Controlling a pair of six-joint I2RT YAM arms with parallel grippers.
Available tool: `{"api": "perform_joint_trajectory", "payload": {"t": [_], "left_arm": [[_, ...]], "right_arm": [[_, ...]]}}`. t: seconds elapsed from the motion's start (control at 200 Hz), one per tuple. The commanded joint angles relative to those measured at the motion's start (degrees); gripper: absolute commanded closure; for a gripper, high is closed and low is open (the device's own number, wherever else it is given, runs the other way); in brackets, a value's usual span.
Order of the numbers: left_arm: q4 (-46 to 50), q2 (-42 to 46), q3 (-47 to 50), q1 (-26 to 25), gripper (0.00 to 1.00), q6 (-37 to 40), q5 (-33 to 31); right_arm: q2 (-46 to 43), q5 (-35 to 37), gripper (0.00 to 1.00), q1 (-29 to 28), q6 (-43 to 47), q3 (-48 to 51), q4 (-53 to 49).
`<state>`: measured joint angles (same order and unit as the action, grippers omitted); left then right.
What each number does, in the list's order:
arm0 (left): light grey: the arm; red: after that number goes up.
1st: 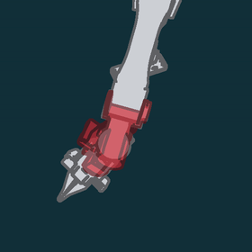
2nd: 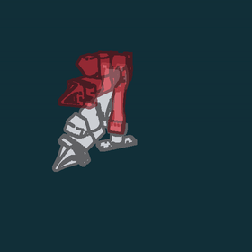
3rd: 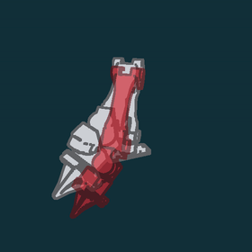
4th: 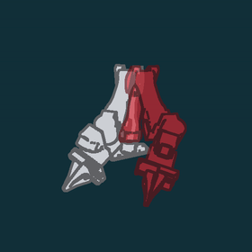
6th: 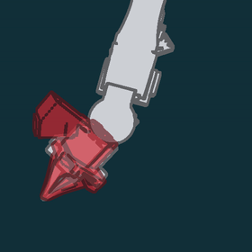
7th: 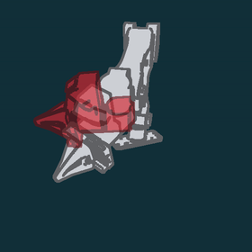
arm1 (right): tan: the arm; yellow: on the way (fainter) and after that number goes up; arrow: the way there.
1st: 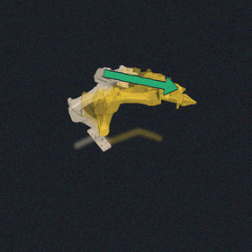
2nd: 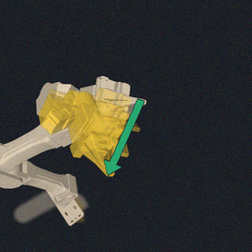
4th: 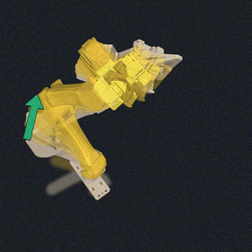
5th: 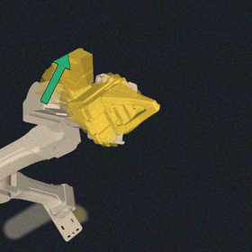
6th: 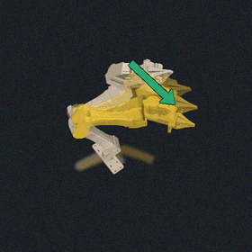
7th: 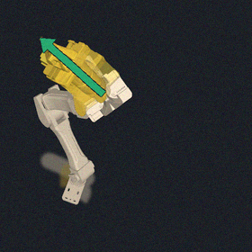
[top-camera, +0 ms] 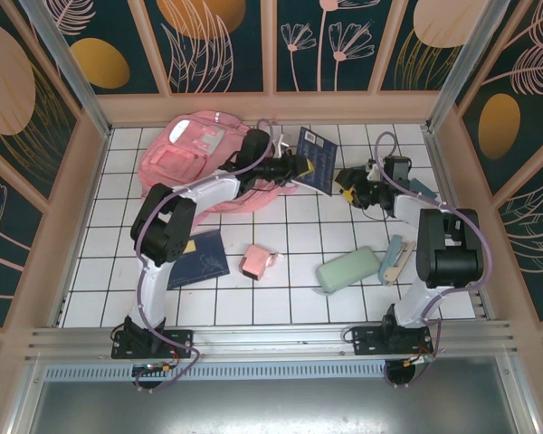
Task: Pack the student bag
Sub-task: Pass the book.
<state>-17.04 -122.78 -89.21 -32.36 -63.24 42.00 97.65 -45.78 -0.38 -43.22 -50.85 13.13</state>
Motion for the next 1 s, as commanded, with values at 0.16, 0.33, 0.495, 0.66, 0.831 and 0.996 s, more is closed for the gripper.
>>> {"api": "perform_joint_trajectory", "payload": {"t": [0.16,0.33,0.495,0.66,0.831,0.996], "left_arm": [[-8.5,2.2,1.3,1.1,1.0,-4.3,6.3],[-8.0,1.7,1.0,1.1,1.0,-4.4,7.2],[-7.8,1.7,0.5,1.2,1.0,-4.3,7.4],[-7.8,2.2,1.2,2.2,1.0,-4.4,6.7],[-6.3,3.0,1.5,2.4,1.0,-2.5,6.6],[-8.1,2.7,1.6,2.4,1.0,-3.8,7.3]], "right_arm": [[0.3,-14.2,0.4,1.2,-15.4,2.3,23.9],[1.0,-16.2,0.39,1.1,-18.6,1.6,28.9],[1.8,-15.2,0.38,0.4,-15.2,-0.7,22.9],[0.8,-10.8,0.36,1.8,-16.4,1.6,23.3],[0.2,-11.3,0.33,2.4,-16.4,0.9,24.5],[1.9,-11.8,0.3,1.3,-16.2,-1.6,23.8]]}}
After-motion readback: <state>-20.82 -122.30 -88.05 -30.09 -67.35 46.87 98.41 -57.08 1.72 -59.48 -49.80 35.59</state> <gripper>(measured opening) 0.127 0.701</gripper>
